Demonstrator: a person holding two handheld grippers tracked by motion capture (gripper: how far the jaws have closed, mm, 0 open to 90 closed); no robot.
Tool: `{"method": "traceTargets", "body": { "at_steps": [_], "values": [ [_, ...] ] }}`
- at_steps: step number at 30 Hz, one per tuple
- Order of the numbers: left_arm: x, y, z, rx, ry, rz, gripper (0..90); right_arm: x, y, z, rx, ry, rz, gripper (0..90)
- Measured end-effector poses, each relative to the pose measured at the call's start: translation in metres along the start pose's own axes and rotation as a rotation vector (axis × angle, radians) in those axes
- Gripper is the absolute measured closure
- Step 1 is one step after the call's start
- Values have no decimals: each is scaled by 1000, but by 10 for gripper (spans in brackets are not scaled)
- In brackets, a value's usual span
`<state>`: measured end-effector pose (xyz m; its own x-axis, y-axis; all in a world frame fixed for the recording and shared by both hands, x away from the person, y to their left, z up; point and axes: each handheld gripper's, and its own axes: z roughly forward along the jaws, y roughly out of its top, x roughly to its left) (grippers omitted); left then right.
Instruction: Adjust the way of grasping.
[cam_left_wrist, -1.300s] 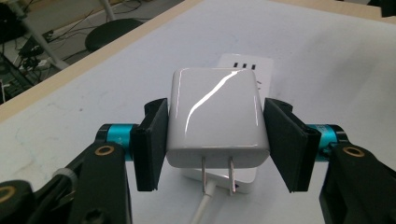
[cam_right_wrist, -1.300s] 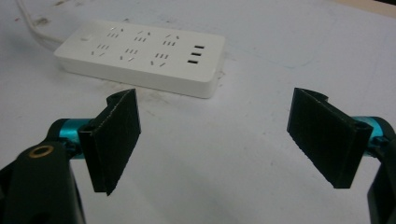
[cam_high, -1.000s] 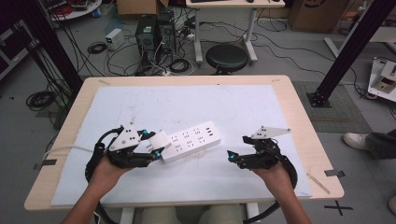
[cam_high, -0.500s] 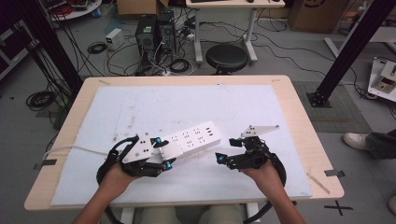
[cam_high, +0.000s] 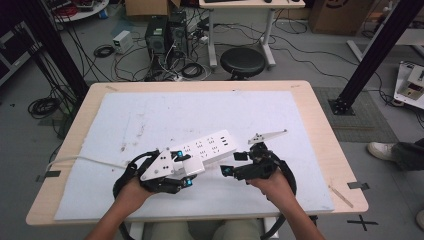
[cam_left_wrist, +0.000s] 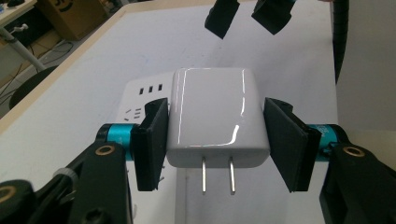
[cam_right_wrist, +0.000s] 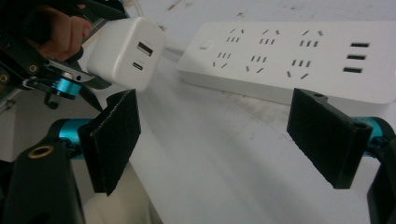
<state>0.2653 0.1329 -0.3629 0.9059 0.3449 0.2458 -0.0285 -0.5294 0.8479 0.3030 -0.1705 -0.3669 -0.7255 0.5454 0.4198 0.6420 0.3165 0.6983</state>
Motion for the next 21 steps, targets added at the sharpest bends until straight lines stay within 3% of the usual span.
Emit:
{"method": "traceTargets", "body": {
  "at_steps": [1,2,16,21],
  "values": [
    [0,0,0,0,0,0,427,0,0,0,0,0,0,179],
    [-1,-1,3,-10,-7,-4,427,0,1,4,9,31,16,179],
    [-16,-17,25,-25,-25,-28,426,-5,-8,24,65,115,85,179],
    [-23,-17,31,-24,-27,-18,426,-7,-11,30,80,149,111,179]
  ]
}}
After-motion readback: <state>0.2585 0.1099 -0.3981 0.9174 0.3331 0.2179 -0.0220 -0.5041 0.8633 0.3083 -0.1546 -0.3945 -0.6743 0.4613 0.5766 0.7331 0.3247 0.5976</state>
